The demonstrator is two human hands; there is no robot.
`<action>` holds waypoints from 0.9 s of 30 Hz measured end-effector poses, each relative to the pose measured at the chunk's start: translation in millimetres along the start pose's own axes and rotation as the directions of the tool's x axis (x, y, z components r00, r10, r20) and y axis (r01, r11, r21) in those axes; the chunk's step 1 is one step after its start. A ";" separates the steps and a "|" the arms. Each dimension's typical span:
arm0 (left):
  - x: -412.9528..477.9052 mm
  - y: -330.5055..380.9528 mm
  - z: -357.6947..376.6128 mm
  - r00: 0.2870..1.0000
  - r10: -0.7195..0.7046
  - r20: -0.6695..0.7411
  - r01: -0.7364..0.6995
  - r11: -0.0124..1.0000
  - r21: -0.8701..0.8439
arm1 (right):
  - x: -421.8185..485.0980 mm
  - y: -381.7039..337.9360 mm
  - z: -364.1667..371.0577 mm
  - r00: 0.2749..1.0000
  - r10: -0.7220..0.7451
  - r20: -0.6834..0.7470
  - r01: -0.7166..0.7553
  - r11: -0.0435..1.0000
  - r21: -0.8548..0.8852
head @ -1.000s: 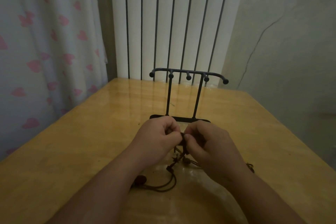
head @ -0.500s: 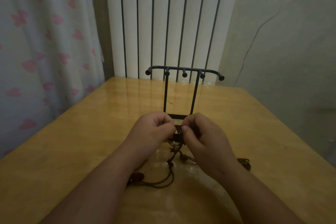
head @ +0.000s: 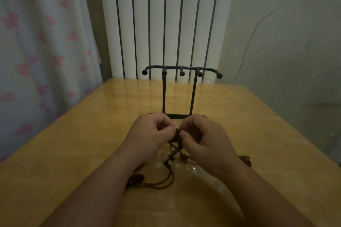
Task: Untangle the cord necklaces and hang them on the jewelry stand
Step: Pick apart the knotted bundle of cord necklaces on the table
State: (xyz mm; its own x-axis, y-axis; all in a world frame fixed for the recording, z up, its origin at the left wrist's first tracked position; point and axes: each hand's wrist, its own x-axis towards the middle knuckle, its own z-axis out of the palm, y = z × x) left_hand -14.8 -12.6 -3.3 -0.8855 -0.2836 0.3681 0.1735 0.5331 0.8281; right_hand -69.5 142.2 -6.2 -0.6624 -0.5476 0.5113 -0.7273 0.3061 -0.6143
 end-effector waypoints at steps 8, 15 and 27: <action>2.3 -2.5 4.1 0.993 -0.089 0.083 0.097 0.991 -0.092 | 2.9 -1.7 2.3 0.996 0.086 -0.013 -0.086 0.996 0.009; 2.6 -1.9 1.8 0.993 -0.104 0.060 0.110 0.988 -0.105 | 1.5 3.0 1.5 0.995 0.083 -0.058 -0.077 0.993 0.093; 1.0 4.8 1.3 0.979 -0.176 0.097 0.189 0.972 -0.142 | 4.0 0.8 4.2 0.959 0.284 -0.007 -0.269 0.916 0.298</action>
State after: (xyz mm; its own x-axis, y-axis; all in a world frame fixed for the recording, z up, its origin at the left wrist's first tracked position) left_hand -15.4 -9.2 0.5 -0.9399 -0.2942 0.1733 0.0625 0.3508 0.9344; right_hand -71.9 136.9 -7.2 -0.8430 -0.4326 0.3198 -0.4340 0.1956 -0.8794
